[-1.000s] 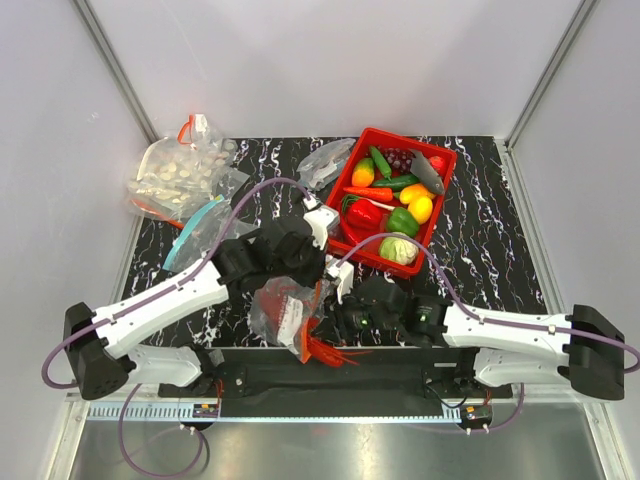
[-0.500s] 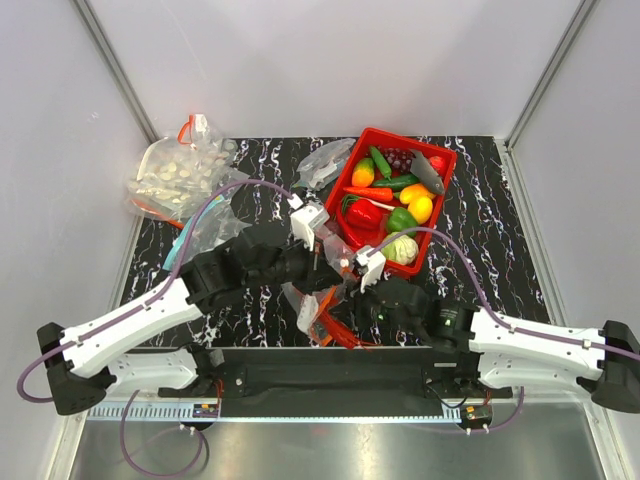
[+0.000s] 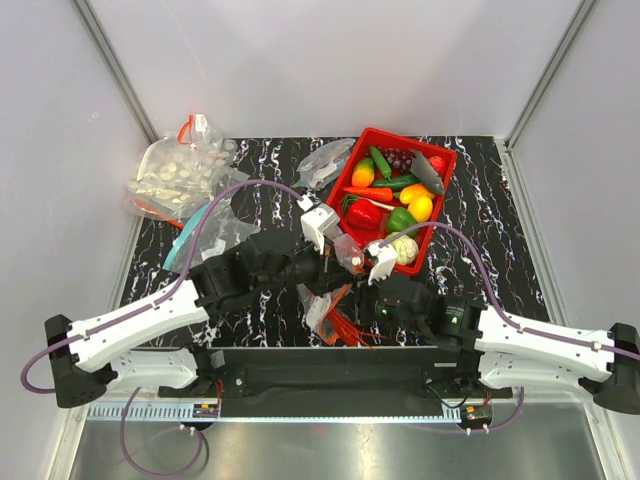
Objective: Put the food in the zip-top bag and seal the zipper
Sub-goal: Place the fake lobster in the zipper food storage bag.
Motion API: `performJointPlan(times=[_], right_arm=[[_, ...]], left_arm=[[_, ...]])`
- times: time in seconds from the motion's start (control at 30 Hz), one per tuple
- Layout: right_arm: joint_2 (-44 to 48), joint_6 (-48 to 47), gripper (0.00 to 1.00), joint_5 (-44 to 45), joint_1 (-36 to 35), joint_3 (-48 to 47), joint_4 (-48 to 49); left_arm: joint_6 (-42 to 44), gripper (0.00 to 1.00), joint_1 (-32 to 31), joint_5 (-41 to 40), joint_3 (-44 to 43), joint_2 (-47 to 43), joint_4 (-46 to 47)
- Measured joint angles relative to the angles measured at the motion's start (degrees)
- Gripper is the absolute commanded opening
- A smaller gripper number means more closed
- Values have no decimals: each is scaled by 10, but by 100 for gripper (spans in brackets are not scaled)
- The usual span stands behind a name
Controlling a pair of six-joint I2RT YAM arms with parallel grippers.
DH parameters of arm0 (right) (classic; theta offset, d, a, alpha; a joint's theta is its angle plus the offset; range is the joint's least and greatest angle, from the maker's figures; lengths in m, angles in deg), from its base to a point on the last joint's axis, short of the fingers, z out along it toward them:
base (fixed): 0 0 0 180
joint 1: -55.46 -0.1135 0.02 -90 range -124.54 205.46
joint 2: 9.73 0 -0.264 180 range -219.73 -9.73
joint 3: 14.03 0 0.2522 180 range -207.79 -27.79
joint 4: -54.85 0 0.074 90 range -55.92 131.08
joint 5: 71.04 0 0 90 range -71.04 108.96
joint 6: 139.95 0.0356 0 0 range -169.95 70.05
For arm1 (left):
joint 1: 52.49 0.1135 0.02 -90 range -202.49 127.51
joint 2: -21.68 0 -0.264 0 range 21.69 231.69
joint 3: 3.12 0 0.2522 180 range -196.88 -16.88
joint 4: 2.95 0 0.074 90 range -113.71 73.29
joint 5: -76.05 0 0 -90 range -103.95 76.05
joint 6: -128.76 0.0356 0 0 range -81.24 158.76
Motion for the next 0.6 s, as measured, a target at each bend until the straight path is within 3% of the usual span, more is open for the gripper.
performJointPlan(times=[0.23,0.33,0.37,0.43,0.47,0.53,0.6], right_arm=[[19,7,0,24,0,11,1],[28,6,0,26,0,23,3],[35,6,0,28,0,28,3],[56,3,0,30,-2,36,2],[69,4,0,30,-3,39,-1],[92,2,0,34,-3,44,-3],[104,4,0,47,-2,48,-3]], left_arm=[[-37,1,-13,-21,17,2,40],[-36,25,-20,-36,11,12,31],[-33,51,-22,-40,7,16,27],[-19,71,-23,-61,-2,22,8],[-15,89,-23,-67,-4,22,0],[-4,99,-23,-85,-8,17,-13],[-3,99,-28,-80,-8,8,-21]])
